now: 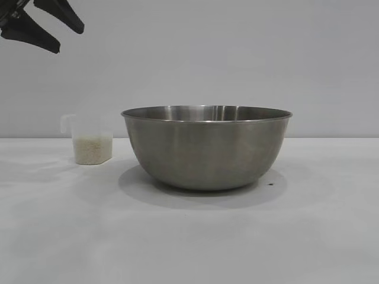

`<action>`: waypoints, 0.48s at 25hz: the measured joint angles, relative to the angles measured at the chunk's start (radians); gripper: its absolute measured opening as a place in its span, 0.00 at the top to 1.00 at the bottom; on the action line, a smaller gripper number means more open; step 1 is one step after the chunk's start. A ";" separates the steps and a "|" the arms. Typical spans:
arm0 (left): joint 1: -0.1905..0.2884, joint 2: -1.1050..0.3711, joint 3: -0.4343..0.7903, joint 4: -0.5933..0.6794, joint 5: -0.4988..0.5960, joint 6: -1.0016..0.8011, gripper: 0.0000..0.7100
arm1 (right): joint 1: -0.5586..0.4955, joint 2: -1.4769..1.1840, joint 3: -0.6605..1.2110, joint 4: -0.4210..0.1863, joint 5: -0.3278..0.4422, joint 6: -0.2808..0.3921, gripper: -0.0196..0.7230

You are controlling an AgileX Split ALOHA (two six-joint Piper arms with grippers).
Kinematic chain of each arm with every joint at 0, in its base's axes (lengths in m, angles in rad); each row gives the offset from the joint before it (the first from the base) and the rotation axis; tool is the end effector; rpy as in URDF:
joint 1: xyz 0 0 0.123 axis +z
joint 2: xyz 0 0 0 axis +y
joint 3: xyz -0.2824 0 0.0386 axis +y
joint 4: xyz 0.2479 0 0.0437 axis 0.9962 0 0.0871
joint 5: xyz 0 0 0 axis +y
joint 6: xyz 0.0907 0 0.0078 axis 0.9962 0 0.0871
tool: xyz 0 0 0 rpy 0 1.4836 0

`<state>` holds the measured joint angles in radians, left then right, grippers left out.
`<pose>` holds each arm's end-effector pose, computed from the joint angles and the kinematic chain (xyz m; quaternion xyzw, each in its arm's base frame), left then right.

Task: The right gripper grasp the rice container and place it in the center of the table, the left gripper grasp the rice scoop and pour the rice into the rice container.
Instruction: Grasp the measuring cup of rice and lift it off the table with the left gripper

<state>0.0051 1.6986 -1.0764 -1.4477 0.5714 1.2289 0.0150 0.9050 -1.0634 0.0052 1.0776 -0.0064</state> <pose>0.3642 -0.0471 0.2450 0.0426 0.8609 -0.2891 0.4165 0.1550 0.0027 0.3838 -0.0097 0.9325 0.0041 0.3610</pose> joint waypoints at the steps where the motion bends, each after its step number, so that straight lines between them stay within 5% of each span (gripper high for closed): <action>1: 0.000 0.000 0.000 0.002 -0.001 0.000 0.46 | 0.000 0.000 0.000 0.000 0.000 0.000 0.49; 12: 0.000 0.000 0.000 0.003 -0.005 0.000 0.46 | 0.000 -0.373 0.288 0.002 -0.015 -0.002 0.49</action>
<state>0.0051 1.6986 -1.0764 -1.4446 0.5667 1.2289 0.0150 0.5316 -0.7751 0.0069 1.0630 -0.0081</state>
